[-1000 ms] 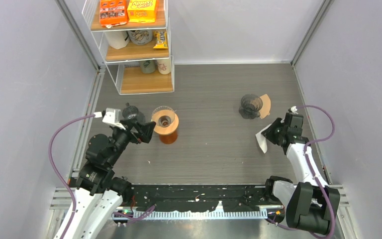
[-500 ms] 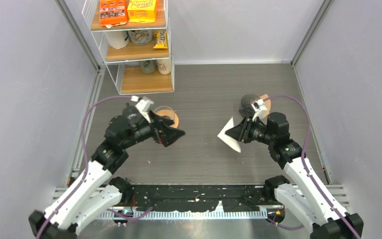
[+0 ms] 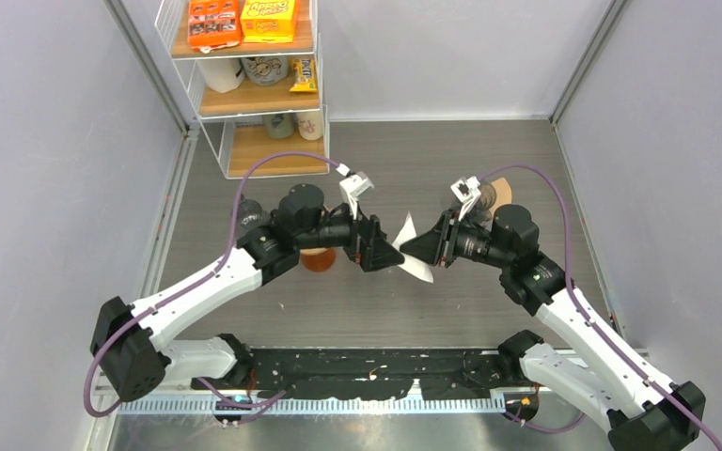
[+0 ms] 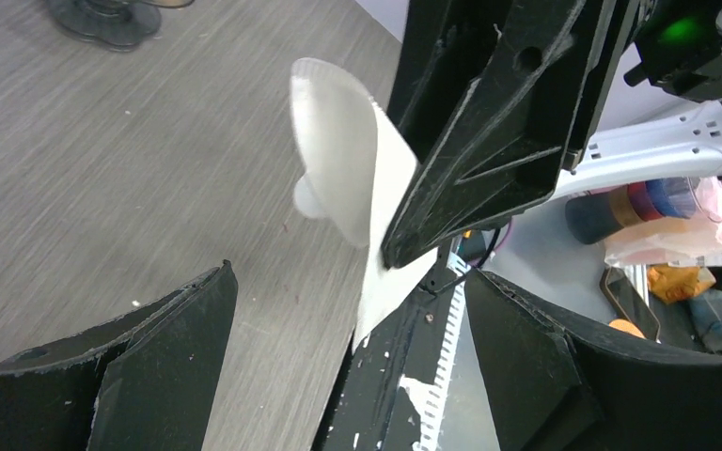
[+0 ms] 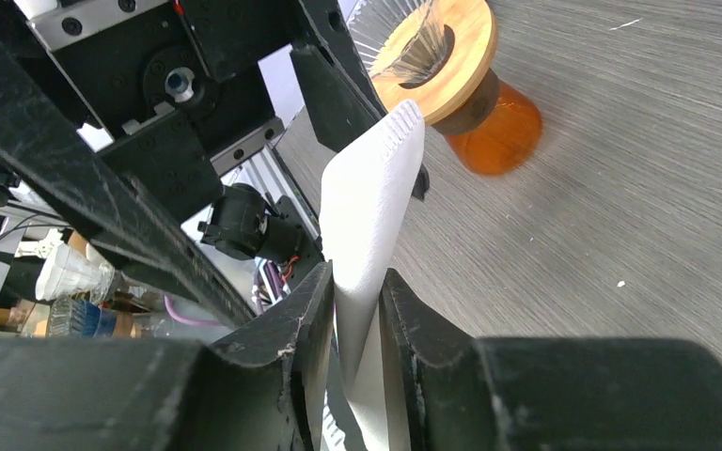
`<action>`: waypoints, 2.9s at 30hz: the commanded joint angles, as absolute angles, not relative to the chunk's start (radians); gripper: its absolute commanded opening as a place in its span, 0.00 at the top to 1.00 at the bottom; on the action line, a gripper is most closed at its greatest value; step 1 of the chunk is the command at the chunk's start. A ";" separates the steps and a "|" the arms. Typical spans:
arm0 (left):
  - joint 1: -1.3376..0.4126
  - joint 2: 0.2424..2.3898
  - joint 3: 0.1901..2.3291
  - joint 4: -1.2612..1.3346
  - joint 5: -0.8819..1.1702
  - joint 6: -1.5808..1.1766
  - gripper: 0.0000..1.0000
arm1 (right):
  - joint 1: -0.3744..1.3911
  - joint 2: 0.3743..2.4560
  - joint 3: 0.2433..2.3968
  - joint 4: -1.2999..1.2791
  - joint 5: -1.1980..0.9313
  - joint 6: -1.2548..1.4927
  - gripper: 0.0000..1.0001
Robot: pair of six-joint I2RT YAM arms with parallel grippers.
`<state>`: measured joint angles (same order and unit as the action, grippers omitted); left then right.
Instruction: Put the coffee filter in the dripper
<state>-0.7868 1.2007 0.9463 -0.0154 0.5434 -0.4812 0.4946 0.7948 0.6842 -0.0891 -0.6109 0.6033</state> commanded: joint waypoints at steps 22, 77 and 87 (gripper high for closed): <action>-0.839 1.260 1.001 0.071 0.651 -0.480 0.40 | 0.528 0.801 0.725 0.033 -0.541 0.698 0.70; -0.839 1.035 0.960 -0.256 0.969 0.379 1.00 | 0.538 0.420 0.517 -0.242 -0.506 0.361 0.03; -0.839 1.079 0.987 -0.258 0.957 0.361 1.00 | 0.538 0.440 0.488 -0.039 -0.756 0.394 0.03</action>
<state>-0.8360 1.0653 0.9428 -0.2638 0.9459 0.3523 0.5346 0.4194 0.4786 -0.1825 -0.6281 0.3901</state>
